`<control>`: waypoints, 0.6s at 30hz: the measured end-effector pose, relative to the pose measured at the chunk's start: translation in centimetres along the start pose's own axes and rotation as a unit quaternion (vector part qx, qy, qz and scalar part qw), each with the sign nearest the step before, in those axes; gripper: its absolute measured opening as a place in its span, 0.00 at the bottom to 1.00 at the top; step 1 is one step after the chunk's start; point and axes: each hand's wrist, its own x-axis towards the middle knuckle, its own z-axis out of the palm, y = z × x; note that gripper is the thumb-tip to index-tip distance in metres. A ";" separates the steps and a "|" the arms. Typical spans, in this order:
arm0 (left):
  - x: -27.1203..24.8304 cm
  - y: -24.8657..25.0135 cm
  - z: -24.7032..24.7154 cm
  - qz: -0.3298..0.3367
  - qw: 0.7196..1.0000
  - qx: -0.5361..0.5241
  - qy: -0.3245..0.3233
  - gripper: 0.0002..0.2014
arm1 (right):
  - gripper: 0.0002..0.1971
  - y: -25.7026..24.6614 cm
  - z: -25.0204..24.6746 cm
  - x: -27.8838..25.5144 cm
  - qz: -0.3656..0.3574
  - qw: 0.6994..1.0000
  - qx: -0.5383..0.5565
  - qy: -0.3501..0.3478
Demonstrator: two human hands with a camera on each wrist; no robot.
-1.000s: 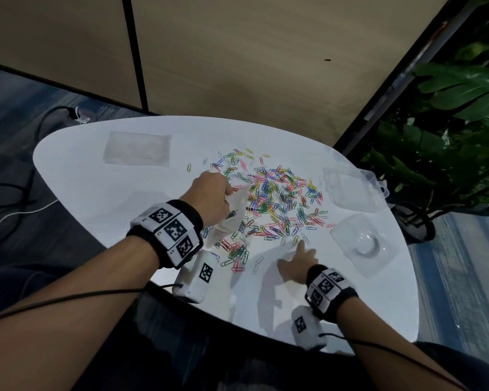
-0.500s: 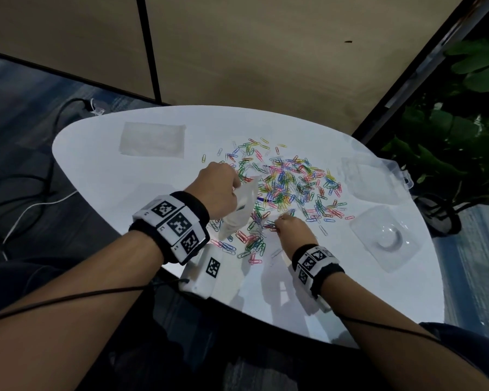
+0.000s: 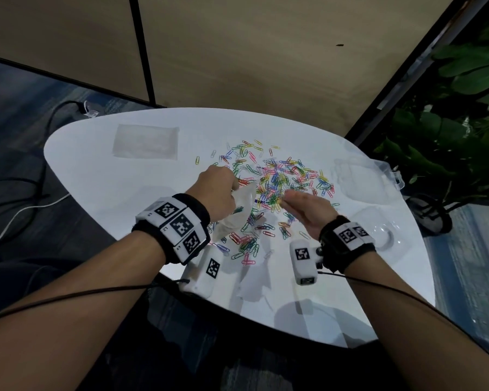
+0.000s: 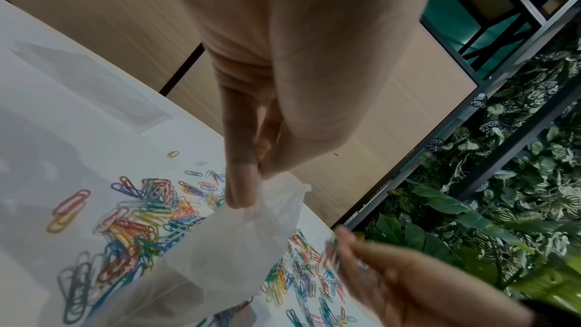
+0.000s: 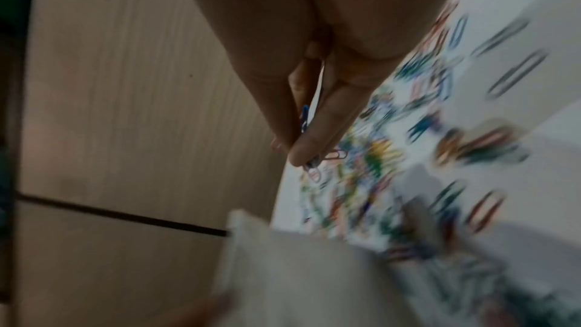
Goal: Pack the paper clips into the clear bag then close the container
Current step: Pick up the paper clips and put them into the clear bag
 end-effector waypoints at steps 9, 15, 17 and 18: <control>-0.1 1.4 0.7 0.004 1.000 0.019 -0.007 0.09 | 0.09 0.7 6.3 -4.4 -0.049 0.989 -0.084 -0.114; -0.3 1.1 0.3 0.013 1.000 0.020 -0.002 0.09 | 0.21 1.1 7.7 -5.3 -0.217 0.851 -0.462 -0.123; -0.3 0.6 -0.3 0.007 1.000 0.015 0.007 0.12 | 0.19 -0.1 7.8 -6.0 -0.260 0.860 -0.422 -0.121; -0.4 0.5 -0.7 0.005 1.000 0.011 0.017 0.15 | 0.17 -0.6 7.7 -5.9 -0.274 0.878 -0.377 -0.107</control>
